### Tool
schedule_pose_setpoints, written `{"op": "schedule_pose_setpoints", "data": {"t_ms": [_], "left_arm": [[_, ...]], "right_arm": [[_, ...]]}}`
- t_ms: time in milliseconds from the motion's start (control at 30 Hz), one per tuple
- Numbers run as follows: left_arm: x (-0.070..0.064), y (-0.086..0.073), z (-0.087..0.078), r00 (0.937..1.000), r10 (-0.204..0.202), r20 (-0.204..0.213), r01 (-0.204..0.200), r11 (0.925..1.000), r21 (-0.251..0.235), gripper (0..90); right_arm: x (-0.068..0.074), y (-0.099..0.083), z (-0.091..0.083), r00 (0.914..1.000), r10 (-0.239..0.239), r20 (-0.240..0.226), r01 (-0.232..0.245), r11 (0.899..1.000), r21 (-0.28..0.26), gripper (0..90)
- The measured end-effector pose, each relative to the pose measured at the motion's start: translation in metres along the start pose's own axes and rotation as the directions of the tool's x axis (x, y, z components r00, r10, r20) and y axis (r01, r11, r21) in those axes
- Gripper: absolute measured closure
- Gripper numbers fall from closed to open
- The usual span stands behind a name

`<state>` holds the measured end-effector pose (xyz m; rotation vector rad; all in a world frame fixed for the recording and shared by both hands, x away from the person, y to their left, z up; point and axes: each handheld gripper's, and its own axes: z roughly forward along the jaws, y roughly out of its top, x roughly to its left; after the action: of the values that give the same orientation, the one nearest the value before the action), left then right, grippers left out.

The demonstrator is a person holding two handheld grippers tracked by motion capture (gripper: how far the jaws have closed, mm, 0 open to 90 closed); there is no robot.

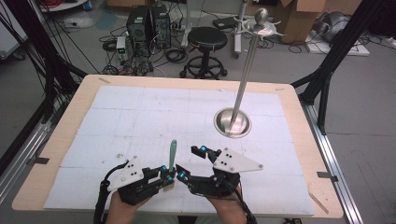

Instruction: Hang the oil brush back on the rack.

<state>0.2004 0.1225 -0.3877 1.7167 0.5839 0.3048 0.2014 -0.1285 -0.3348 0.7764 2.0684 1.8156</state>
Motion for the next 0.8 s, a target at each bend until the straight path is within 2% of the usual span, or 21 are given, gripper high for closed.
{"op": "schedule_pose_setpoints", "data": {"t_ms": [133, 400, 633, 800], "left_arm": [[-0.003, -0.001, 0.002, 0.9996, 0.006, -0.026, -0.006, 1.0000, 0.004, 84.2], [-0.005, -0.001, 0.003, 0.9986, 0.011, -0.052, -0.011, 0.9999, 0.006, 84.1], [-0.008, -0.003, 0.006, 0.9990, 0.020, -0.039, -0.020, 0.9997, 0.016, 84.2], [-0.009, -0.003, 0.006, 0.9991, 0.021, -0.036, -0.020, 0.9997, 0.013, 84.1]], "right_arm": [[0.005, 0.000, 0.006, 0.9995, 0.020, 0.023, -0.020, 1.000, -0.007, 37.9], [0.013, 0.003, 0.014, 0.9968, 0.000, 0.080, 0.000, 1.000, -0.008, 41.7], [0.019, 0.006, 0.023, 0.9978, -0.001, 0.066, 0.001, 1.000, 0.005, 48.6], [0.019, 0.007, 0.025, 0.9987, 0.004, 0.050, -0.005, 1.000, 0.015, 60.2]]}}
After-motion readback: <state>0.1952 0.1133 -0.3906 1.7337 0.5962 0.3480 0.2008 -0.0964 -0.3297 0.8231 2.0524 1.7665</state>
